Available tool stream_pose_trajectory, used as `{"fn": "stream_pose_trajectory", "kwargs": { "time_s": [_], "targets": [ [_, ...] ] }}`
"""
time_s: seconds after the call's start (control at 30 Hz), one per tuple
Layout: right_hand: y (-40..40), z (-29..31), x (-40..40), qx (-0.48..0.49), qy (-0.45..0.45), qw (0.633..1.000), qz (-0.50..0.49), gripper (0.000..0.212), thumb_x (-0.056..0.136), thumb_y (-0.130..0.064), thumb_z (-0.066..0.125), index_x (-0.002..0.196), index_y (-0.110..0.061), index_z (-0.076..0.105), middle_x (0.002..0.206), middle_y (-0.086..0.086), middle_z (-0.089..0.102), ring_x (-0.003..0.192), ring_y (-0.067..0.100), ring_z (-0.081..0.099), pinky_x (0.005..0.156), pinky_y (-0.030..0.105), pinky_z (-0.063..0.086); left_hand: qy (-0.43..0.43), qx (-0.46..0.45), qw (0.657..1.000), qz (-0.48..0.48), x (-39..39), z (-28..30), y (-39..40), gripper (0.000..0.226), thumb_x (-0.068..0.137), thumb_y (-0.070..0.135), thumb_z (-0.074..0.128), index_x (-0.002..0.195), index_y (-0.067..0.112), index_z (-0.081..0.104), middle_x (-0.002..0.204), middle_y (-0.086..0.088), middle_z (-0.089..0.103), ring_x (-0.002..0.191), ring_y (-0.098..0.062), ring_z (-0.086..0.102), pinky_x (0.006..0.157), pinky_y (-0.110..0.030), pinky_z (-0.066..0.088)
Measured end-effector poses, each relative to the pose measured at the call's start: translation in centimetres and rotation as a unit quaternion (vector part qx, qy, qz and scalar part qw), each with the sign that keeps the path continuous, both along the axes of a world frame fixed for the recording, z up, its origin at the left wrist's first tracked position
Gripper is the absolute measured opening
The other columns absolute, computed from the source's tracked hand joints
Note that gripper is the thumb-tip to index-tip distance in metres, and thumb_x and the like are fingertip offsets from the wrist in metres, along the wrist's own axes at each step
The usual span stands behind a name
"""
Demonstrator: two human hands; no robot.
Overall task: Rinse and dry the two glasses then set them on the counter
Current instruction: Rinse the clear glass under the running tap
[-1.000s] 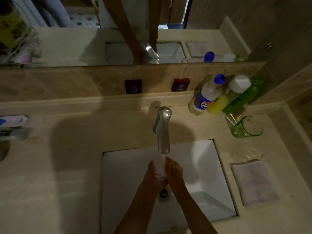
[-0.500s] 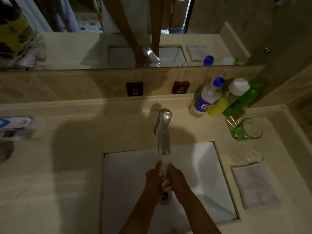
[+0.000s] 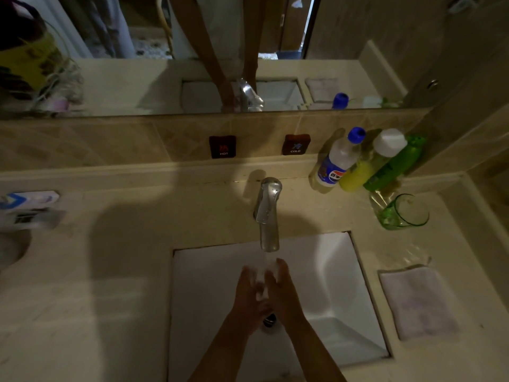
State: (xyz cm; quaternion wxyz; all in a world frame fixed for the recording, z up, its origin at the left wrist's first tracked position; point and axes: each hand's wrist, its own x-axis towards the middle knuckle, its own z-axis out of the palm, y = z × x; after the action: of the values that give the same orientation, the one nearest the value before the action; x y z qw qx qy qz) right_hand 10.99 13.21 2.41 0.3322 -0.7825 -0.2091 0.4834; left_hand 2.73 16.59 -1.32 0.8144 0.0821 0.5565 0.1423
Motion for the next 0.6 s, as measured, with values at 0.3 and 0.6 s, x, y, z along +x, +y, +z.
{"fn": "stream_pose_trajectory", "kwargs": {
  "time_s": [0.3, 0.6],
  "targets": [
    [-2.8, 0.3, 1.4, 0.101, 0.112, 0.980, -0.131, 0.041, 0.090, -0.044, 0.054, 0.123, -0.021, 0.058, 0.124, 0.003, 0.061, 0.114, 0.020, 0.061, 0.092, 0.045, 0.055, -0.103, 0.092, 0.988, -0.067, -1.1, 2.3, -0.4, 0.024, 0.104, 0.012, 0.053, 0.127, 0.017, 0.059, 0.111, 0.000, 0.064, 0.082, -0.001, 0.072, 0.066, -0.021, 0.057],
    [-1.8, 3.0, 4.9, 0.090, 0.101, 0.987, -0.089, 0.028, 0.102, -0.021, 0.042, 0.112, -0.006, 0.063, 0.111, 0.007, 0.072, 0.103, 0.025, 0.067, 0.093, 0.047, 0.051, -0.068, 0.149, 0.986, -0.020, -1.8, 2.6, -0.9, 0.049, 0.086, 0.025, 0.079, 0.129, 0.038, 0.059, 0.140, -0.010, 0.052, 0.123, -0.037, 0.059, 0.091, -0.054, 0.059]
  ]
}}
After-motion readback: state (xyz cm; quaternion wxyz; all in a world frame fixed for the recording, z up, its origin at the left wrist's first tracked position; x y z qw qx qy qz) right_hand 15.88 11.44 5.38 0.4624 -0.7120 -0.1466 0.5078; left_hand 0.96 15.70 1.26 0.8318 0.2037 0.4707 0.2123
